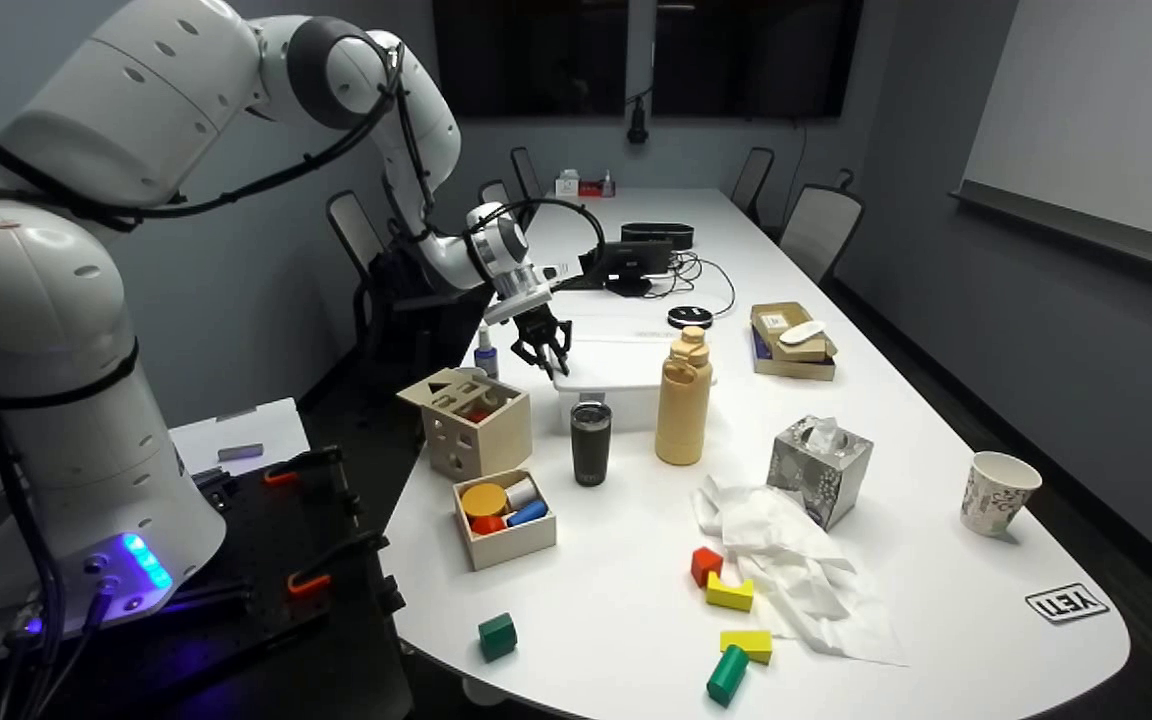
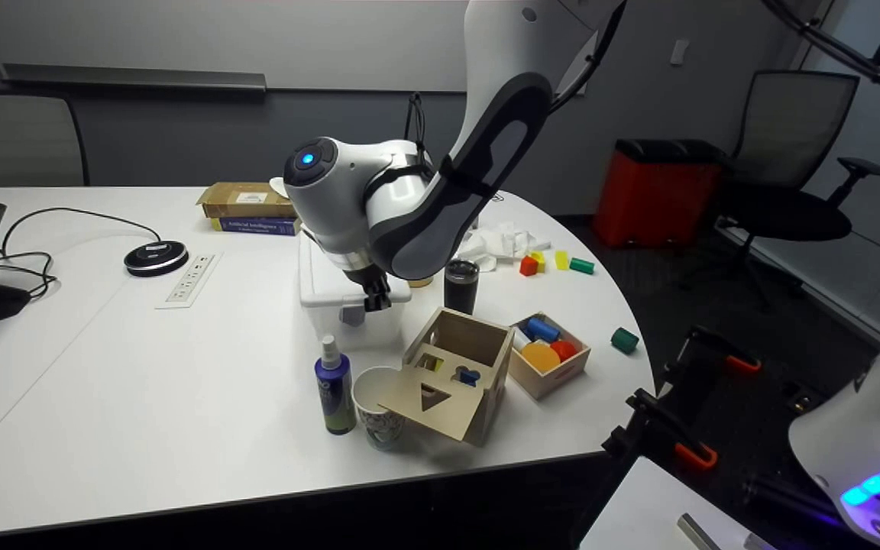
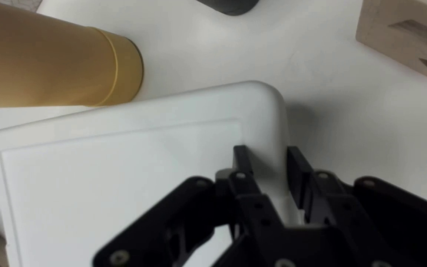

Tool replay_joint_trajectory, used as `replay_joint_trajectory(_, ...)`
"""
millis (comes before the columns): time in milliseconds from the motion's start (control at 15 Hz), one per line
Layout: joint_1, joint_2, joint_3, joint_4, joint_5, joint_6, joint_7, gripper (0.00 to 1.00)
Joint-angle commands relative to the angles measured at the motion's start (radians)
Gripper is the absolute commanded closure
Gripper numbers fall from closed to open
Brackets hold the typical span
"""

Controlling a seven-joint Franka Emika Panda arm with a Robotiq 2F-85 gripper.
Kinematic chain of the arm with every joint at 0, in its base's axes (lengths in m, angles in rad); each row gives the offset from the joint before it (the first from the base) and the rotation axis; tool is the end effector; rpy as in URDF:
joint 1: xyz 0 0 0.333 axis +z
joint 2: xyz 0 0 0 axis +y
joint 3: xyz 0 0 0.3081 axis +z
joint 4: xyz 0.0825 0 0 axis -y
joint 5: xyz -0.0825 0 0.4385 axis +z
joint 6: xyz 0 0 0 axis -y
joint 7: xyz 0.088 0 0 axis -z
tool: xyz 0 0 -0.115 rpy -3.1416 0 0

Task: Remove the white lid from the clear container.

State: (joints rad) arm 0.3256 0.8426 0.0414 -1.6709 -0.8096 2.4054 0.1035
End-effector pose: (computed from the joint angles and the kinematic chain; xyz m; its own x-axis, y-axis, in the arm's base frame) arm 0.6450 0.2379 0.0487 0.6491 0.7383 -0.1830 0.7294 -0.5358 0.4254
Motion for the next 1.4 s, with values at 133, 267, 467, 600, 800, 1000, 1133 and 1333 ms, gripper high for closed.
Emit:
replay_joint_trajectory(133, -0.006, -0.025, 0.019, 0.013, 0.045, -0.054, -0.056, 0.93)
replay_joint_trajectory(267, -0.008, -0.028, 0.025, 0.016, 0.059, -0.076, -0.072, 0.93)
replay_joint_trajectory(467, -0.007, -0.032, 0.035, 0.025, 0.09, -0.118, -0.118, 0.93)
replay_joint_trajectory(600, -0.008, -0.037, 0.047, 0.034, 0.117, -0.162, -0.153, 0.93)
replay_joint_trajectory(800, -0.006, -0.047, 0.065, 0.053, 0.158, -0.235, -0.2, 0.93)
replay_joint_trajectory(1000, -0.005, -0.051, 0.078, 0.079, 0.196, -0.306, -0.243, 0.93)
replay_joint_trajectory(1133, -0.004, -0.051, 0.084, 0.094, 0.219, -0.35, -0.269, 0.93)
replay_joint_trajectory(1333, -0.008, -0.044, 0.095, 0.122, 0.251, -0.409, -0.315, 0.93)
